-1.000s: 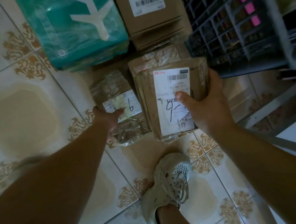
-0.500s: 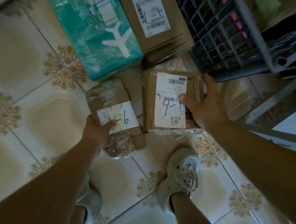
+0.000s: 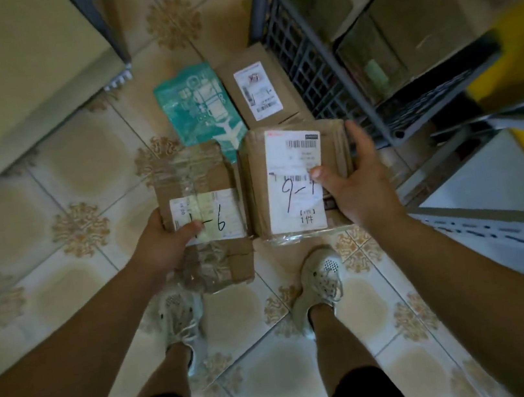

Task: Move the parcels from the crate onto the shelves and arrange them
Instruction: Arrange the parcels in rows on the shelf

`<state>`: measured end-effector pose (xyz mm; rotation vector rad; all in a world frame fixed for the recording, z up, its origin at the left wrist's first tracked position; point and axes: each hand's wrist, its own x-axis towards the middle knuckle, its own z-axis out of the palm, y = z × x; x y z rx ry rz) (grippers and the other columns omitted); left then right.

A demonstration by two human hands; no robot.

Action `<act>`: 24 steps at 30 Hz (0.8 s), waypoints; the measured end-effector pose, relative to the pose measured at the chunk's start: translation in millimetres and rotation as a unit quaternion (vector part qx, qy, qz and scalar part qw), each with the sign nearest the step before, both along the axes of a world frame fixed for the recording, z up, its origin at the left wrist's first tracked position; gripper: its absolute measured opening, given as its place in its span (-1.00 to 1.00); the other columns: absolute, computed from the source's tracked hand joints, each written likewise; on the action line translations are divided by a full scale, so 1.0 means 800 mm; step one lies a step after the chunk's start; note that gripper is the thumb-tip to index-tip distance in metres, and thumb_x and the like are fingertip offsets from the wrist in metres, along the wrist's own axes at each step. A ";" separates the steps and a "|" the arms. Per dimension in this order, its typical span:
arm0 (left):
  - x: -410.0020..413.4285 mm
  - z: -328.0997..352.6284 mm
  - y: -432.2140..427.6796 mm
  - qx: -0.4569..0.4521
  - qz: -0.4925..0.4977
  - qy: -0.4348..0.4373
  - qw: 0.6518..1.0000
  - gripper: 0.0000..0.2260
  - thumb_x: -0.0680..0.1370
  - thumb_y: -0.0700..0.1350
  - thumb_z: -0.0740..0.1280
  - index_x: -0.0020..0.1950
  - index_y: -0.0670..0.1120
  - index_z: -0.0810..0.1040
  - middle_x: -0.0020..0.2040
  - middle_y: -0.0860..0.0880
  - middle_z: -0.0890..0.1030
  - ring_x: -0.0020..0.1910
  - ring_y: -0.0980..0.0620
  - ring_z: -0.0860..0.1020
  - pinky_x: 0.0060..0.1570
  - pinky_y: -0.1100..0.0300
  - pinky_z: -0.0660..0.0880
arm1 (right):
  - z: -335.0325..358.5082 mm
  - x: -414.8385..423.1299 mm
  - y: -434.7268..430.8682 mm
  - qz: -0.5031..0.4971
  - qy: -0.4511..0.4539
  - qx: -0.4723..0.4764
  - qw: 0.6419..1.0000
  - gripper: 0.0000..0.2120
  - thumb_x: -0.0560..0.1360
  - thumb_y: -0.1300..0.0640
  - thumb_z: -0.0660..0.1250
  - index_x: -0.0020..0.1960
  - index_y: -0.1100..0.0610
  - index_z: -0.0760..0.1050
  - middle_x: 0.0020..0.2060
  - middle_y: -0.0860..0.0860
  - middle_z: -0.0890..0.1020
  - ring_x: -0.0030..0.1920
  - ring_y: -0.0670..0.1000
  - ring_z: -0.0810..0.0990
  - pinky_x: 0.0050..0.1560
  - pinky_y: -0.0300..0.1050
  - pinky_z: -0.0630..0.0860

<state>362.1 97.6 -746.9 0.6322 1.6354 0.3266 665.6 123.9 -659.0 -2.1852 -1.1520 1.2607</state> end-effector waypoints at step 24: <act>0.028 0.628 -0.037 0.416 -0.296 -0.068 0.857 -0.37 0.57 -0.17 0.33 0.55 0.17 0.14 0.20 0.24 0.49 -0.06 0.32 0.49 -0.19 0.36 0.47 | 0.537 -0.072 -0.288 -0.324 0.168 0.304 0.880 -0.11 0.50 0.22 0.45 0.57 -0.27 0.00 0.26 -0.15 0.50 0.23 0.03 0.59 0.07 0.09 0.65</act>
